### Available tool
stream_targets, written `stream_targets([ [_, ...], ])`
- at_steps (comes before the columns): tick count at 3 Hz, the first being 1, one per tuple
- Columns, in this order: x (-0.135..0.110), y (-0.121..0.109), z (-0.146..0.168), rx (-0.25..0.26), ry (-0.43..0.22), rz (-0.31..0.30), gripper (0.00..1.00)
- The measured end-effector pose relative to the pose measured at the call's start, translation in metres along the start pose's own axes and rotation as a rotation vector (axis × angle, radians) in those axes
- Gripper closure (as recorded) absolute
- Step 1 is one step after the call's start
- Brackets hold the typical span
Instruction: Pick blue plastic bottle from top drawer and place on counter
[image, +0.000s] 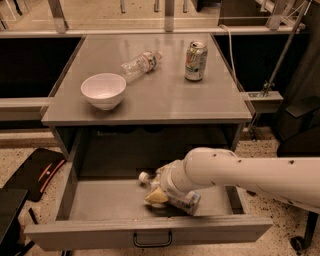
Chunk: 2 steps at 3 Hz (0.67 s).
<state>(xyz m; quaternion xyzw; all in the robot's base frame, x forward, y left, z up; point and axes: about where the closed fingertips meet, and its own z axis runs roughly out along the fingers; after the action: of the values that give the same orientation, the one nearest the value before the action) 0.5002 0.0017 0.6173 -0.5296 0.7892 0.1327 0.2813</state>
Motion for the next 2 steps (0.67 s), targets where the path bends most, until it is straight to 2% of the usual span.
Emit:
stream_targets([
  [1,0.0,0.0,0.0,0.0,0.0,0.0,0.65],
  [2,-0.021,0.004,-0.01,0.027,0.019,-0.055,0.88],
])
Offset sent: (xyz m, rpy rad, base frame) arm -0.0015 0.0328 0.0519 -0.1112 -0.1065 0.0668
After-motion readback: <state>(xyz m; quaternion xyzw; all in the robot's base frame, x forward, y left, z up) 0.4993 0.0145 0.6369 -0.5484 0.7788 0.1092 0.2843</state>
